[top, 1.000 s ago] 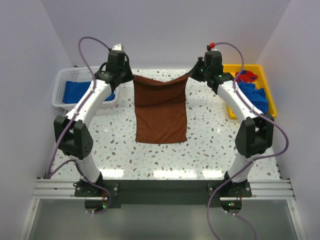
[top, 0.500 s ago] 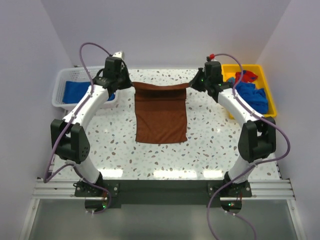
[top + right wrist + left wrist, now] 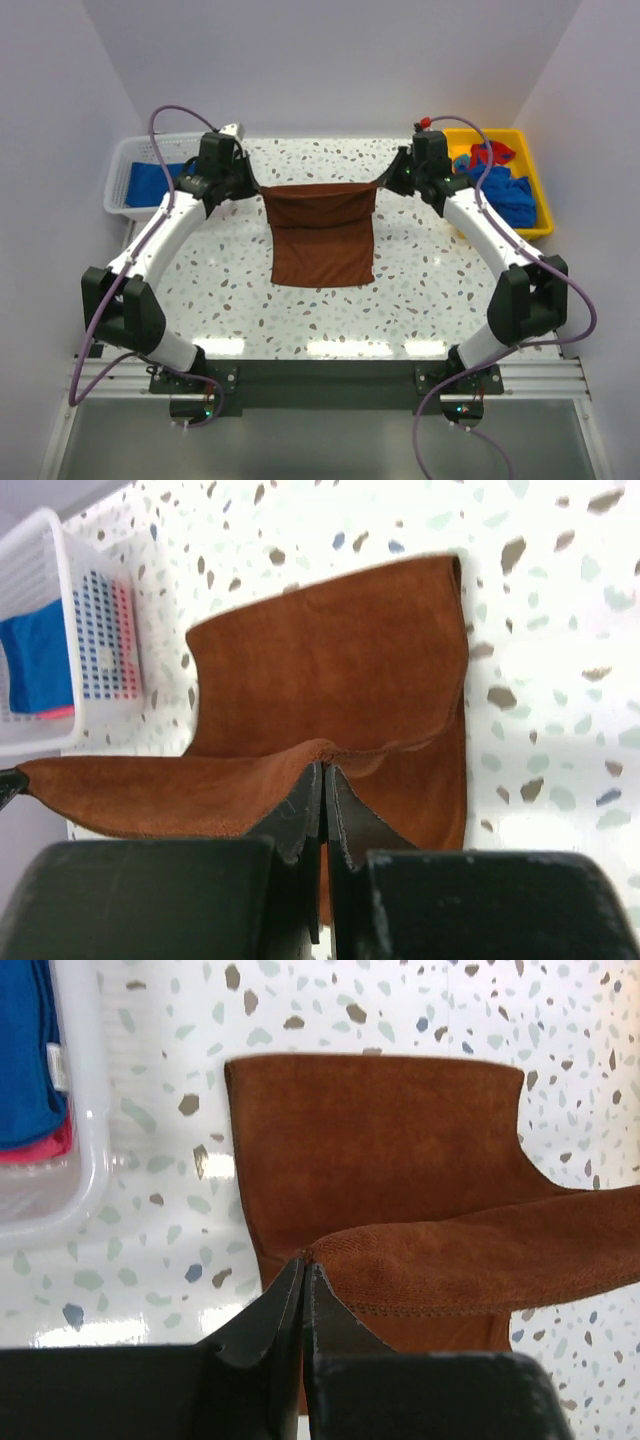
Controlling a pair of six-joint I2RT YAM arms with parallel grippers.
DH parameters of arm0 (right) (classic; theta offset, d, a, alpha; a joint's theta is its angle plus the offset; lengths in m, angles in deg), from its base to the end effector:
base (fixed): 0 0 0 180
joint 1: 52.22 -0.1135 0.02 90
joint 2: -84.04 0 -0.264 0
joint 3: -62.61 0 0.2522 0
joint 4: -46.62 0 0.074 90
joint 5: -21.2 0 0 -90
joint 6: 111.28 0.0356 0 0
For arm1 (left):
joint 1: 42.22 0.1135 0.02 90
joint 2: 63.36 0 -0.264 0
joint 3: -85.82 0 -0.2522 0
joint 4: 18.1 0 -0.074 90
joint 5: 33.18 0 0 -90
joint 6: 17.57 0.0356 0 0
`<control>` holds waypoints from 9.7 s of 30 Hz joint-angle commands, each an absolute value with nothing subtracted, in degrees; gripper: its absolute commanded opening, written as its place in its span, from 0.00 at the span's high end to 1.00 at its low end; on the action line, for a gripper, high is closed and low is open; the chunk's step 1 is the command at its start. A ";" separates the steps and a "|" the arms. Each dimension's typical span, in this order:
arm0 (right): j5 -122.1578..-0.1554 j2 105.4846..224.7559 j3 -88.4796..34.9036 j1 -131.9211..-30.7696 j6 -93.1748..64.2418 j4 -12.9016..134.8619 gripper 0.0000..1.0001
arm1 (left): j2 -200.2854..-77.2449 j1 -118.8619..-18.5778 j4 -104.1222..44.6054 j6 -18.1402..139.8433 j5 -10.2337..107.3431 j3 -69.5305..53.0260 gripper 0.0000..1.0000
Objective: Fold and stack the towels
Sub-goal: Fold the towel
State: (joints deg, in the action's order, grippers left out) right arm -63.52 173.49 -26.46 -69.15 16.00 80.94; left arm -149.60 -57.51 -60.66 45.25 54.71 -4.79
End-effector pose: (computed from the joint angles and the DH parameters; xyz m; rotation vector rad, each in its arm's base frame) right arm 0.3431 0.1079 0.3135 0.3432 2.2189 0.6279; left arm 0.3268 -0.0907 0.3212 -0.2179 2.2849 -0.4323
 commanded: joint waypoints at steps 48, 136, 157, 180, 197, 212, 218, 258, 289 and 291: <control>-68.44 204.98 -57.71 -65.75 2.09 62.57 1.00 | -176.48 -52.76 -37.06 38.16 38.55 13.49 0.47; -61.33 179.75 -12.33 -72.35 11.15 69.79 1.00 | -175.07 -75.44 -11.04 28.66 64.64 -18.28 0.58; -60.62 180.63 -12.15 -72.43 11.50 69.00 1.00 | -177.26 -75.44 -10.06 30.68 65.43 -20.04 0.69; -67.21 180.71 -27.51 -69.44 9.92 75.85 1.00 | -164.96 -64.29 -42.66 38.68 54.63 -2.47 1.00; -66.69 201.89 -63.79 -65.40 9.31 66.89 1.00 | -178.66 -51.89 -40.74 42.81 43.37 25.21 1.00; -65.64 209.13 -76.70 -65.05 4.72 68.12 1.00 | -184.57 -48.64 -42.40 42.46 37.49 33.06 1.00; -63.18 198.76 -61.41 -65.05 8.77 75.04 1.00 | -177.64 -48.64 -47.93 41.49 34.58 22.42 1.00; -65.20 165.08 -19.10 -73.14 10.97 93.69 1.00 | -149.76 -51.80 -65.43 46.94 36.43 -16.60 0.96; -62.38 168.68 0.60 -74.98 14.23 89.82 1.00 | -146.68 -60.41 -61.56 41.14 39.24 -36.05 0.94; -63.17 167.10 -0.89 -74.98 13.62 91.31 1.00 | -145.63 -60.50 -62.88 41.14 39.67 -34.46 0.95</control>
